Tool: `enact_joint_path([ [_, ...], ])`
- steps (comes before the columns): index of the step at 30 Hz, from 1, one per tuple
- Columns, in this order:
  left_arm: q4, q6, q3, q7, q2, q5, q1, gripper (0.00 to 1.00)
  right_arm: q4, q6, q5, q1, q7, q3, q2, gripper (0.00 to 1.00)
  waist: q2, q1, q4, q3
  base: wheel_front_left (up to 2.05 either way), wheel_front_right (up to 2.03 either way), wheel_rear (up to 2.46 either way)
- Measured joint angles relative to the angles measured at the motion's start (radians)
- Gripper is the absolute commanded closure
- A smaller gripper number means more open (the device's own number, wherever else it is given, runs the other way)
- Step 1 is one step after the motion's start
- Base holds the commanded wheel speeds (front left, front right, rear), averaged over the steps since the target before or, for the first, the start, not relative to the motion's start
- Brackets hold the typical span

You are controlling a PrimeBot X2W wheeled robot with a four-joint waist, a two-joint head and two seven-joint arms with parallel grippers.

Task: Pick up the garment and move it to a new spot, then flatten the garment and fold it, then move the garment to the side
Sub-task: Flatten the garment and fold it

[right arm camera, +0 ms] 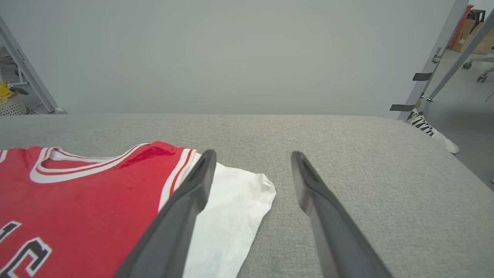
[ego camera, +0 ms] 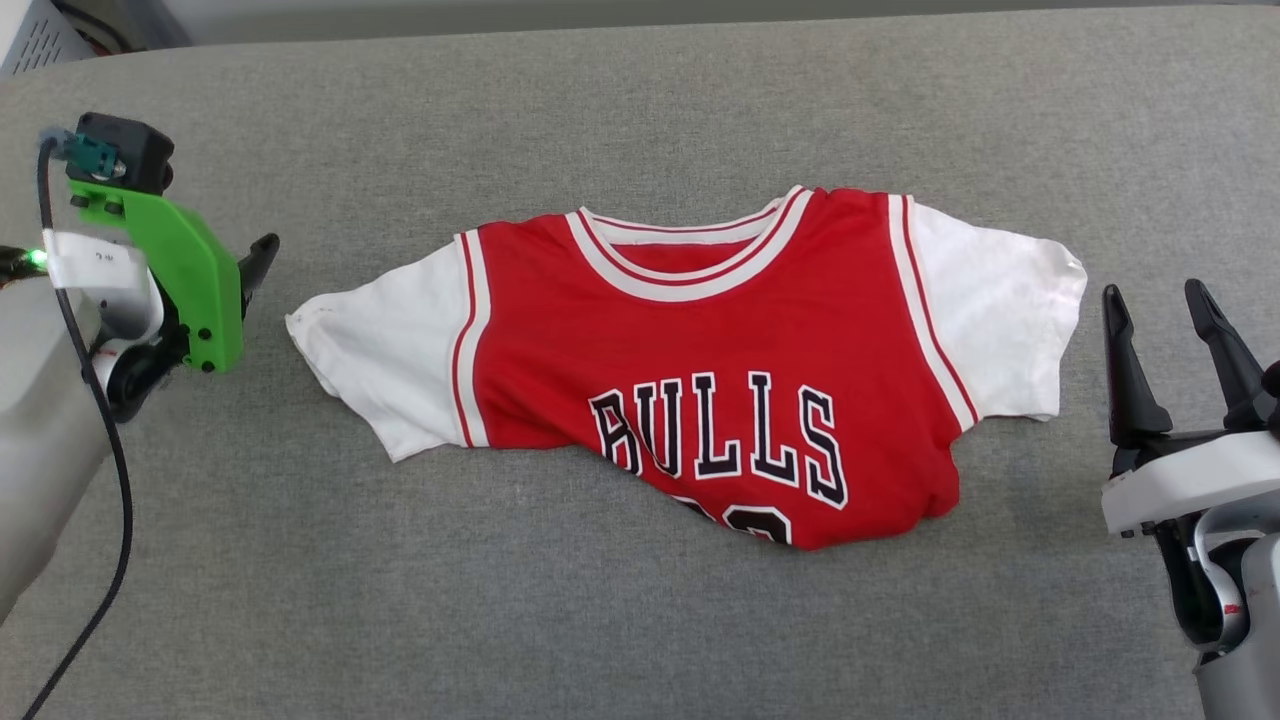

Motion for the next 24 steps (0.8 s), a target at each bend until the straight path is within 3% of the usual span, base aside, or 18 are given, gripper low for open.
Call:
enact_joint_path([
  [13,-0.151,-0.003,-0.045,0.397,0.045,-0.099,-0.118,0.00,-0.019,0.000,0.000,0.013,0.009,0.008,-0.003,0.00,0.0000,0.0000,0.000,0.020,0.00,0.00,0.00],
  [24,-0.107,-0.003,-0.075,0.478,0.055,-0.147,-0.083,0.00,-0.019,0.000,0.000,-0.002,0.008,0.012,-0.002,0.00,0.0000,0.0000,-0.043,0.073,0.00,0.00,0.00],
])
